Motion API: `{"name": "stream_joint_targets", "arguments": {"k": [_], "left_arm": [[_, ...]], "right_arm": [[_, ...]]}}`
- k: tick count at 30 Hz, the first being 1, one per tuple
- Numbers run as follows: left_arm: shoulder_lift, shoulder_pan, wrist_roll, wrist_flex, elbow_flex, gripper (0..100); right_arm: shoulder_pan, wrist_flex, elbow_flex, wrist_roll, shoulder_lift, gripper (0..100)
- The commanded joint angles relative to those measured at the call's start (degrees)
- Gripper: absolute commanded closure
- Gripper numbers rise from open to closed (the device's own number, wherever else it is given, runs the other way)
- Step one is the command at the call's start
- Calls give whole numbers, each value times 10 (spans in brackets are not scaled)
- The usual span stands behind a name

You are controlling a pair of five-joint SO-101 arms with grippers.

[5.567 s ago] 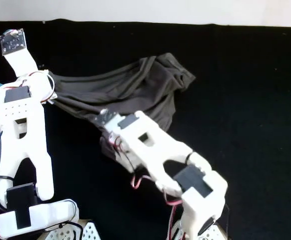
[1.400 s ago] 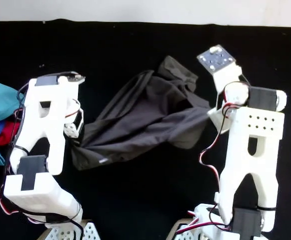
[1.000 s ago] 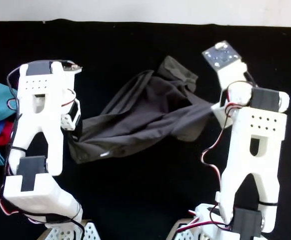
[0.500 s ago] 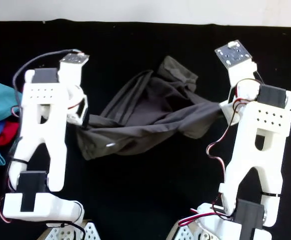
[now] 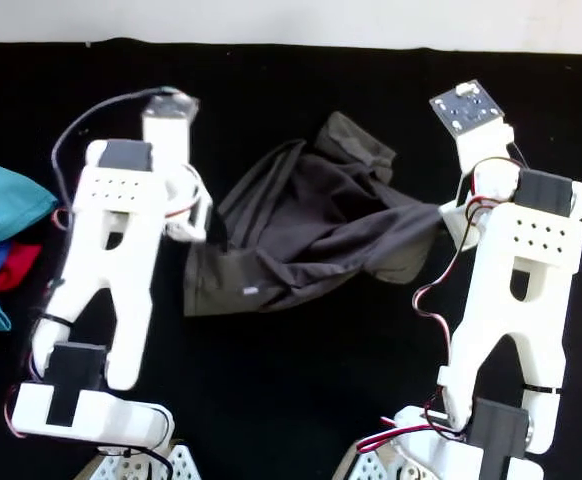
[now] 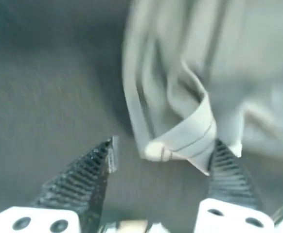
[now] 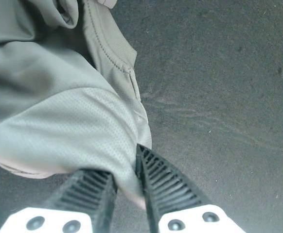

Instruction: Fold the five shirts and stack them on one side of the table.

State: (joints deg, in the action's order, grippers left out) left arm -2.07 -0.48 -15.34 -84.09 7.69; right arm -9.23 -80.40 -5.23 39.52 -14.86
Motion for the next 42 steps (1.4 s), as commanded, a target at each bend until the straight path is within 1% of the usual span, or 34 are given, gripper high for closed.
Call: {"name": "stream_joint_targets", "arguments": {"k": [1,3,8,10,12,14,16,19,21,23,24,26,30,32,35,37,40,42], "left_arm": [[-28,19,-34,-66,-27,775],[-28,27,-34,-70,-28,787],[-28,65,-10,-69,-29,762],[-23,71,-10,-48,-38,755],[-22,71,-24,-28,-48,755],[-25,70,-48,-26,-55,755],[-29,70,-50,-26,-73,755],[-29,70,-49,-65,-141,755],[-29,73,-39,-109,-189,755],[-22,74,-36,-156,-211,755],[-22,73,-37,-171,-203,755],[-28,63,-50,-172,-145,755],[-28,53,-147,-171,0,760],[-28,57,-181,-170,58,796],[-28,61,-196,-115,122,838],[-28,67,-196,-77,163,833],[-28,95,-193,-37,218,805],[-28,115,-192,-11,248,805]], "right_arm": [[-7,6,-2,6,-1,993],[-6,6,-2,6,-1,993],[-6,6,-2,6,-1,993],[-6,6,-2,6,-1,993],[-6,6,-2,6,-1,993],[-6,6,-2,6,-1,993],[-7,6,-2,6,-1,993],[-7,6,-2,6,-1,993],[-7,6,-2,6,-1,993],[-7,6,0,6,-1,993],[-6,6,1,6,-1,993],[-6,6,1,6,-1,993],[-7,6,2,7,-1,993],[-8,6,2,8,-1,993],[-6,6,2,8,-1,993],[-6,6,2,8,-1,993],[-6,6,2,8,0,993],[-6,6,2,8,0,993]]}}
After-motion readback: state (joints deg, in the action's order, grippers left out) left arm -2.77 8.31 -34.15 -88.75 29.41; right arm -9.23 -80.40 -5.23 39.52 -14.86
